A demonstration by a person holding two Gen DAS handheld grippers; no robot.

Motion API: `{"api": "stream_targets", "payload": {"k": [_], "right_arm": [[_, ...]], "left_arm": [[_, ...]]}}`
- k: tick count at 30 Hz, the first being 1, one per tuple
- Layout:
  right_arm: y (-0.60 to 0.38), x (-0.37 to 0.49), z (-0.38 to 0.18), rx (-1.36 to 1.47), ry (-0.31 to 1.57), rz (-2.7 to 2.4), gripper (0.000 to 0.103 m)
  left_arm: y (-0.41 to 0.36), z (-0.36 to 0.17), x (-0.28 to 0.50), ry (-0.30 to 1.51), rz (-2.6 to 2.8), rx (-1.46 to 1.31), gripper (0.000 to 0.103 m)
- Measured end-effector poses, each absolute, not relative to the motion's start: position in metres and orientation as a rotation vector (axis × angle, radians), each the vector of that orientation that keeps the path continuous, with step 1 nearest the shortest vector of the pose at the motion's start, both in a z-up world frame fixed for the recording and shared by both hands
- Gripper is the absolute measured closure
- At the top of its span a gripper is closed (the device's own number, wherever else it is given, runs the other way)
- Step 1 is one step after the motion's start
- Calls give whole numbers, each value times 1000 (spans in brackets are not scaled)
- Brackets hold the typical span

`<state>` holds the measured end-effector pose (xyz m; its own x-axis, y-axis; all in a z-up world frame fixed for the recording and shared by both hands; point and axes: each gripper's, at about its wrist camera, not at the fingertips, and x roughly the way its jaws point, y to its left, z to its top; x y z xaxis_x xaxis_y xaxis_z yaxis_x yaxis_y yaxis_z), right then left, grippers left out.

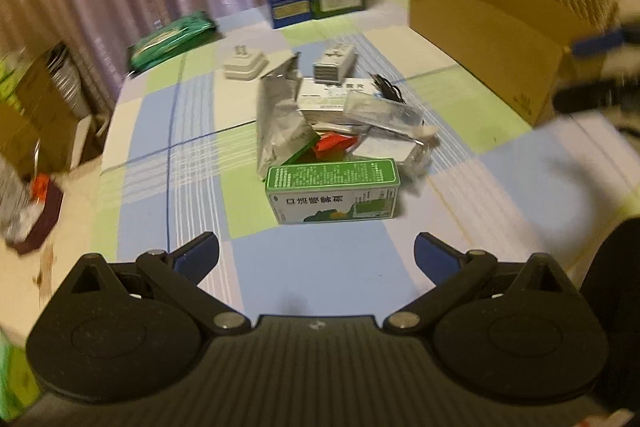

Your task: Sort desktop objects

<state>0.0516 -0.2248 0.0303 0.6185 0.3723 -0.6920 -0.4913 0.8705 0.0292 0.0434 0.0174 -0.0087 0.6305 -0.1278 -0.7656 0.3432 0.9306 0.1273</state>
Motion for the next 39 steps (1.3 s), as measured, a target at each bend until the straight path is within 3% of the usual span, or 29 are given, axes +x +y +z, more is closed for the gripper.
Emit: {"api": "stream_targets", "payload": {"k": [9, 17, 20, 29, 30, 32, 35, 39], "right_arm": [[-202, 76, 16, -373, 651, 722, 2], [-186, 108, -30, -377, 826, 810, 2], [-183, 118, -42, -361, 867, 836, 2], [-177, 146, -72, -262, 961, 831, 3], [-177, 148, -75, -255, 969, 825, 4], [-177, 154, -80, -237, 991, 819, 19], [-177, 158, -86, -222, 1004, 803, 25], [-176, 162, -92, -186, 1011, 785, 28]], "left_arm": [[5, -30, 67, 751, -488, 608, 1], [-8, -55, 97, 777, -666, 775, 2], [-8, -66, 110, 815, -735, 812, 11], [-4, -79, 136, 818, -857, 852, 20], [-3, -80, 139, 822, -863, 849, 22], [-3, -81, 143, 828, -864, 850, 32], [1, -81, 147, 853, -865, 849, 46], [6, -81, 148, 876, -878, 833, 49]]}}
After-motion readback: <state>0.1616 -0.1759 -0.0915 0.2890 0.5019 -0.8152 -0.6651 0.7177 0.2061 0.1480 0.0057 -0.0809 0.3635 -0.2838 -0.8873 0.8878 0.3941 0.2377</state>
